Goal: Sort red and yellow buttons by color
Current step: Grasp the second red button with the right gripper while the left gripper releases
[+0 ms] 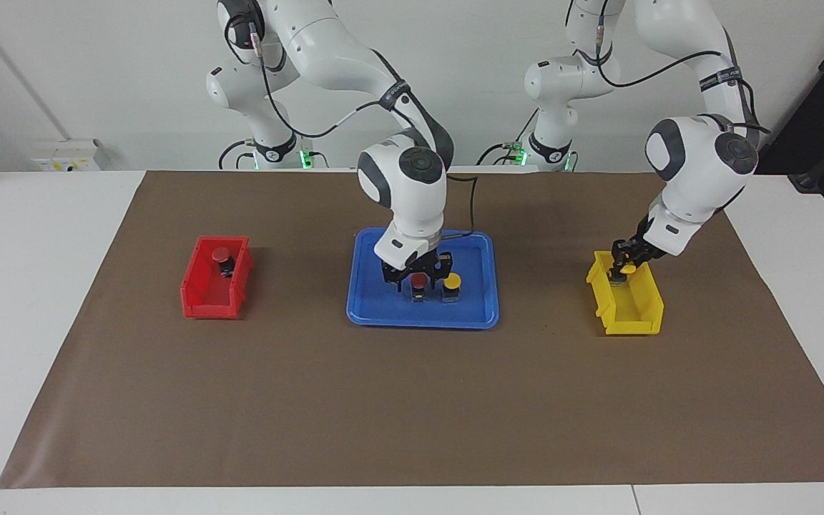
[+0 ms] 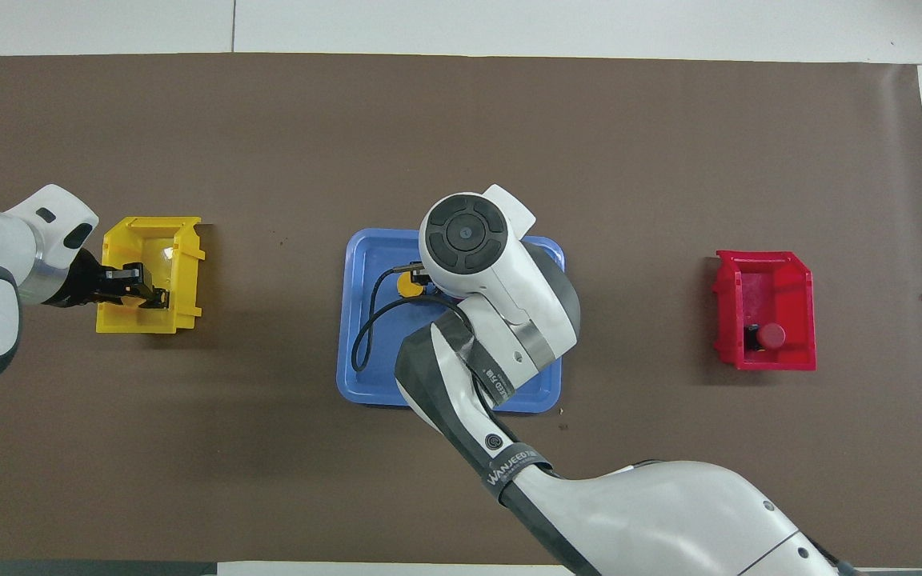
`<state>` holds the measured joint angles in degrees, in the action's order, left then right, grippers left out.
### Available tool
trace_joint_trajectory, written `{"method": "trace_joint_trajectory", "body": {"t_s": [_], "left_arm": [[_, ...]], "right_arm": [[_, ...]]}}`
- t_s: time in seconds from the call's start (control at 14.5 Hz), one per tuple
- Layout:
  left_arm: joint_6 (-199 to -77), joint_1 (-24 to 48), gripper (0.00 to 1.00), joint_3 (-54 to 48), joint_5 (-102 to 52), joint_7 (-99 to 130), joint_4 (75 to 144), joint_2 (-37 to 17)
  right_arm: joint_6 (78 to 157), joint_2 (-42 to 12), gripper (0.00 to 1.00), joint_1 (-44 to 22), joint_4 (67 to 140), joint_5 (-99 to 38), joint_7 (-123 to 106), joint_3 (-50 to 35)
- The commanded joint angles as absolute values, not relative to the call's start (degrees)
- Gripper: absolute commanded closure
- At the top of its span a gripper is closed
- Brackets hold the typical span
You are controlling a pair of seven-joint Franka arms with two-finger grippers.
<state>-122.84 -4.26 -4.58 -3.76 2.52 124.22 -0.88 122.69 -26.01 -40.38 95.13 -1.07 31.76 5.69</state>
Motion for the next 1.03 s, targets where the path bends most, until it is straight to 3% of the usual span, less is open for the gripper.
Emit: {"method": "trace_joint_trajectory", "body": {"t_s": [0.0,0.07,0.14,0.21,0.34,0.62,0.83,0.96], "left_arm": [[-126.38,-5.27,0.96,-5.1,-3.78,1.49,126.73,-0.96],[-127.26,-5.19,0.91,-5.1,-3.78,1.49,126.74,-1.66],[-127.44,-5.19,0.75,-5.1,-3.78,1.41,126.74,-1.67],[-127.27,-5.1,0.69,-5.1,-3.69,1.32,126.65,-1.67],[-126.48,-4.92,0.43,-5.1,-3.69,0.97,126.22,-1.76],[-118.24,-4.31,0.25,-5.19,-0.35,0.53,121.31,-1.58],[-109.28,-4.22,0.22,-5.36,-0.18,0.53,114.72,-0.88],[-106.79,-2.91,0.05,-5.8,-0.18,0.79,111.28,-0.88]], "right_arm": [[124.01,-24.26,0.26,-40.52,97.65,-1.41,32.7,4.92],[124.01,-24.26,0.27,-40.52,97.73,-1.41,32.7,4.92],[124.1,-24.17,0.27,-40.52,98.0,-1.41,32.7,4.92],[124.54,-24.17,0.27,-40.52,98.17,-1.41,32.78,4.92],[126.29,-23.82,0.29,-40.43,99.57,-1.41,32.78,4.92],[128.06,-23.2,0.38,-40.43,101.6,-1.41,32.87,4.57],[128.23,-23.12,0.56,-40.43,102.13,-1.49,33.92,4.48],[128.23,-23.12,0.73,-40.43,102.04,-2.63,34.28,4.48]]}}
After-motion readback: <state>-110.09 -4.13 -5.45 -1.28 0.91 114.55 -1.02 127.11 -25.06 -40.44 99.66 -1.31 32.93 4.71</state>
